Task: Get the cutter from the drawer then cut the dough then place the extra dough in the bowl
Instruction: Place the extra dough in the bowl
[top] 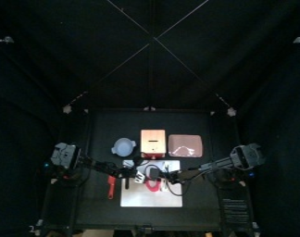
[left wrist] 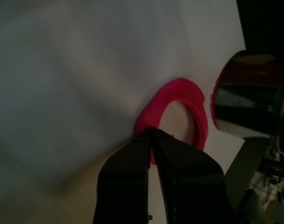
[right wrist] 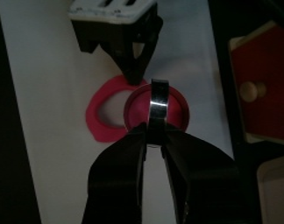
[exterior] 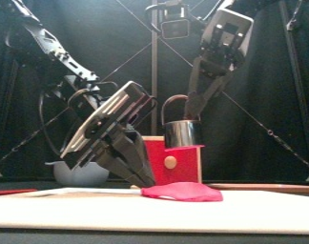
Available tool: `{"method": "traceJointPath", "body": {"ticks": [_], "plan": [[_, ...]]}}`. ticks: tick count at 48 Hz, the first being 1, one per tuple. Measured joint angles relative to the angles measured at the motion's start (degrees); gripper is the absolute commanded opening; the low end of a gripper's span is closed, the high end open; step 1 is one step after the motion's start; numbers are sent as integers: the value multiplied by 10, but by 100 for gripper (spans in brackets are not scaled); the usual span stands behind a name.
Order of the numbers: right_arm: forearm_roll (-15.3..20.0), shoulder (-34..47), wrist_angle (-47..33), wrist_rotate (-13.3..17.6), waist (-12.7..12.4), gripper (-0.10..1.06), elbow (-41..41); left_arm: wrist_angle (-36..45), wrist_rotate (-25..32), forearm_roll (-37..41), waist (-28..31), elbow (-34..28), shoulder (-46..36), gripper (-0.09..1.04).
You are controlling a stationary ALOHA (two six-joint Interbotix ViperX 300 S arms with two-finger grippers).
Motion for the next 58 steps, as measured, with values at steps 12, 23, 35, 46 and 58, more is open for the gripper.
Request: {"method": "traceJointPath", "body": {"ticks": [12, 23, 35, 46, 58], "plan": [[27, -21, 0, 1, 0, 53, 37, 0, 1, 13, 0, 0, -3, 46], [53, -36, -6, 2, -2, 53, 76, 0, 1, 37, 0, 1, -11, 46], [73, -42, -25, 2, -3, 53, 110, 0, 1, 47, -1, 1, -14, 46], [89, -49, -59, 4, -4, 53, 134, -1, 2, 51, 0, 1, -14, 47], [104, -49, -84, 4, -4, 54, 153, -2, 2, 56, -1, 2, -14, 47]]}}
